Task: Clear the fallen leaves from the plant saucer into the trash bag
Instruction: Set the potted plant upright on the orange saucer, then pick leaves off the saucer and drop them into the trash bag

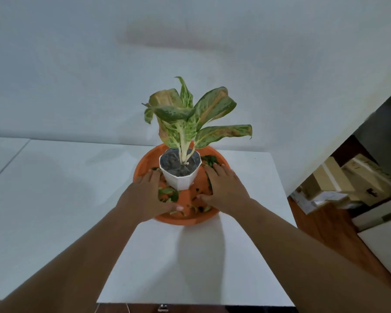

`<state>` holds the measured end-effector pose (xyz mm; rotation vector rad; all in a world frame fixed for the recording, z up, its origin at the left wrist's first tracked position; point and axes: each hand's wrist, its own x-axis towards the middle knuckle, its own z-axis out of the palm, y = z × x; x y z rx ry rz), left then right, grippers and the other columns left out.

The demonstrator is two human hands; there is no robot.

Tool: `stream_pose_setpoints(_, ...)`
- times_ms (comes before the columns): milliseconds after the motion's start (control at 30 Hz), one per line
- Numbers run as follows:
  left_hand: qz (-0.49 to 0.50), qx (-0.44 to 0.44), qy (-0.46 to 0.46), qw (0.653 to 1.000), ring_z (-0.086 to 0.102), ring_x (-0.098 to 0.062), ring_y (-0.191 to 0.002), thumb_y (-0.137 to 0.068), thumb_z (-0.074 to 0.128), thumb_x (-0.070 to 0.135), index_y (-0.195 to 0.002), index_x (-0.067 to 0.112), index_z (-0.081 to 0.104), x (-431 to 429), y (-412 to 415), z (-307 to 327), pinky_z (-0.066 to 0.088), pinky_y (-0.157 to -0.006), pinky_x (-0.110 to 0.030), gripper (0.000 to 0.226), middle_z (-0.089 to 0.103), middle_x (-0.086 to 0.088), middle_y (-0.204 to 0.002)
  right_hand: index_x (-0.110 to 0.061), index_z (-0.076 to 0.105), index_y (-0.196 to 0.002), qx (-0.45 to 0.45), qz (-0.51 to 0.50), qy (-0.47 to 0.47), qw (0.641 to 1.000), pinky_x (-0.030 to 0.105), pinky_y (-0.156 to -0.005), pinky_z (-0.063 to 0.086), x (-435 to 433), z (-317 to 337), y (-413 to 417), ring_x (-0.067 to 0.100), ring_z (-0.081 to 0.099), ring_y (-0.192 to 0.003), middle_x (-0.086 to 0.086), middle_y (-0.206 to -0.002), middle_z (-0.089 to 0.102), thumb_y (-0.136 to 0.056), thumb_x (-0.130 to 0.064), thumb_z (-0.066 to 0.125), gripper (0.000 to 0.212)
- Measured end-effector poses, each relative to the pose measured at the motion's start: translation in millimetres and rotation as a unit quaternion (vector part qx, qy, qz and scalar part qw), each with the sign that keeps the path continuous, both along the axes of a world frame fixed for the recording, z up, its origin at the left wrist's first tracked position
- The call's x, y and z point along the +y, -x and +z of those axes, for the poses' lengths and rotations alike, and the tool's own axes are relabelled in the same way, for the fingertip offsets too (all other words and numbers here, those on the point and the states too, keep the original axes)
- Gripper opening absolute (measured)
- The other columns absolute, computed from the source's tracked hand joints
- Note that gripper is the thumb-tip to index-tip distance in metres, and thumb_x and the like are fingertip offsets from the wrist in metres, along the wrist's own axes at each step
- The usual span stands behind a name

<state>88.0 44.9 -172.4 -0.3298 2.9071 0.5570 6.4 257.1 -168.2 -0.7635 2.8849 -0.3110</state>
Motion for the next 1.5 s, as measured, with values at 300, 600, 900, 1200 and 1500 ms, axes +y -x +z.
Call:
stream_pose_setpoints(300, -0.008, -0.050, 0.075, 0.996, 0.035, -0.027, -0.134, -0.072, 0.062, 0.068, -0.145, 0.021, 0.034, 27.5, 4.0, -15.3, 0.040, -0.107, -0.042, 0.091, 0.039, -0.003, -0.148, -0.027, 0.036, -0.141, -0.037, 0.070, -0.130, 0.988, 0.044, -0.117, 0.015, 1.7, -8.6, 15.4, 0.031, 0.030, -0.137, 0.009, -0.150, 0.033, -0.073, -0.074, 0.049, 0.084)
stream_pose_setpoints(600, -0.029, 0.057, 0.017, 0.998, 0.053, -0.022, -0.109, -0.074, 0.070, 0.048, -0.111, 0.024, 0.057, 23.1, 5.9, -21.0, 0.052, -0.088, -0.036, 0.046, 0.057, 0.003, -0.112, -0.030, 0.043, -0.133, -0.088, 0.060, 0.020, 0.994, 0.043, -0.104, 0.038, -4.9, -9.1, -7.7, 0.029, 0.036, -0.125, 0.005, -0.134, 0.043, -0.075, -0.051, 0.065, 0.065)
stream_pose_setpoints(900, -0.049, 0.039, 0.059, 0.996, 0.046, -0.024, -0.117, -0.079, 0.065, 0.059, -0.126, 0.021, 0.053, 24.0, 3.7, -23.1, 0.044, -0.096, -0.035, 0.062, 0.056, 0.001, -0.126, -0.030, 0.036, -0.142, -0.106, 0.084, -0.059, 0.989, 0.044, -0.108, 0.035, -7.4, -9.4, -8.0, 0.031, 0.033, -0.130, 0.003, -0.145, 0.037, -0.082, -0.046, 0.061, 0.067)
stream_pose_setpoints(1200, -0.028, 0.101, 0.036, 0.994, 0.047, -0.021, -0.115, -0.070, 0.072, 0.058, -0.120, 0.019, 0.053, 12.3, 9.6, -22.9, 0.046, -0.095, -0.033, 0.066, 0.053, 0.001, -0.120, -0.042, 0.038, -0.138, -0.128, 0.057, -0.038, 0.989, 0.045, -0.109, 0.032, -6.3, -1.5, -9.7, 0.031, 0.030, -0.131, 0.001, -0.143, 0.037, -0.073, -0.058, 0.065, 0.072)
stream_pose_setpoints(1500, -0.111, 0.049, 0.026, 0.992, 0.048, -0.024, -0.119, -0.078, 0.071, 0.043, -0.122, 0.032, 0.059, 8.7, 7.2, -26.3, 0.044, -0.101, -0.038, 0.047, 0.054, 0.001, -0.129, -0.036, 0.049, -0.134, -0.138, 0.113, -0.049, 0.983, 0.038, -0.105, 0.029, -17.3, 2.1, -18.2, 0.029, 0.038, -0.122, 0.004, -0.135, 0.045, -0.084, -0.036, 0.063, 0.052)
